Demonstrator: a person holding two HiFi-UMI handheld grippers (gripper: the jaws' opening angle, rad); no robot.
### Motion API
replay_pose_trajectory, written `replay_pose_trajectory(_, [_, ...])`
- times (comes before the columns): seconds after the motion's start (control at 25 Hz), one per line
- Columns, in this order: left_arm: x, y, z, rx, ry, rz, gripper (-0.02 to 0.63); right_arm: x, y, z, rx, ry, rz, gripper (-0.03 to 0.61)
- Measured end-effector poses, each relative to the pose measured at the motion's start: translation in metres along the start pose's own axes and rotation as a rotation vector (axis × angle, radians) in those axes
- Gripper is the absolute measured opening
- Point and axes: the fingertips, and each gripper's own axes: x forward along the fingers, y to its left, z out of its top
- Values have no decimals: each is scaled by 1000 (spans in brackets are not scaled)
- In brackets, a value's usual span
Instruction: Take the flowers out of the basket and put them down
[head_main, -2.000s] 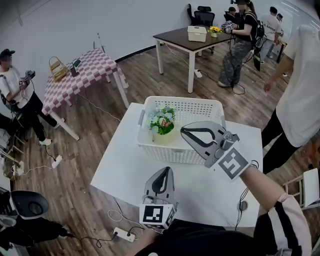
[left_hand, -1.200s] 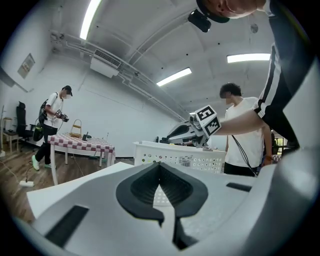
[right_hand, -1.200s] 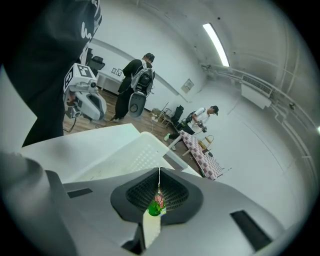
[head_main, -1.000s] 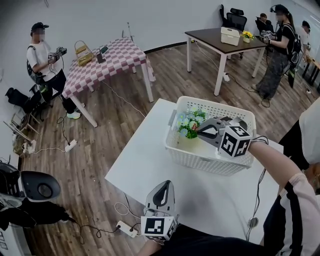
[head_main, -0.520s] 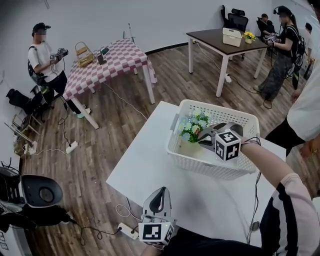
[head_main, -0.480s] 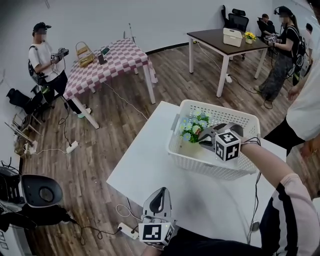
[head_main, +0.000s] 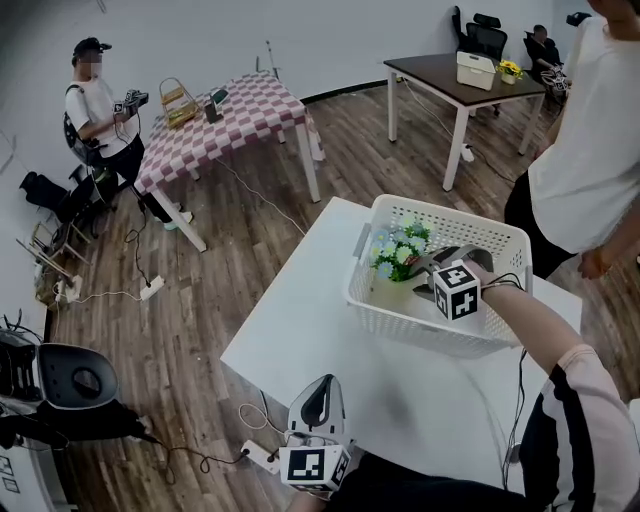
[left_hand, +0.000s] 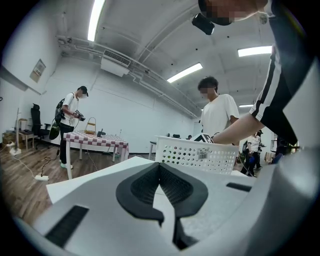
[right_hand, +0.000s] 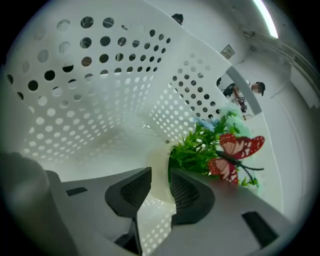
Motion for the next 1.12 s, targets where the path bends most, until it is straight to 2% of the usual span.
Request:
replay_pose_trajectory(0.24, [-4, 3, 0, 6, 14, 10, 0, 10, 1, -7, -46, 48, -15, 109])
replay_pose_trajectory(0.44, [-2, 6, -5, -2, 9, 24, 0, 15, -3, -10, -43, 36, -39, 109])
replay_pose_trajectory(0.56, [-1, 5, -4, -3, 3, 19, 0, 16, -3, -9, -78, 44, -55, 104])
replay_pose_trajectory(0.72, [2, 4, 0, 10, -11, 15, 0, 10, -1, -12, -77, 71, -29, 92])
replay_pose_trajectory(1.12, [18, -22, 13, 26, -61, -88, 0, -43, -16, -11, -49, 96, -92, 91])
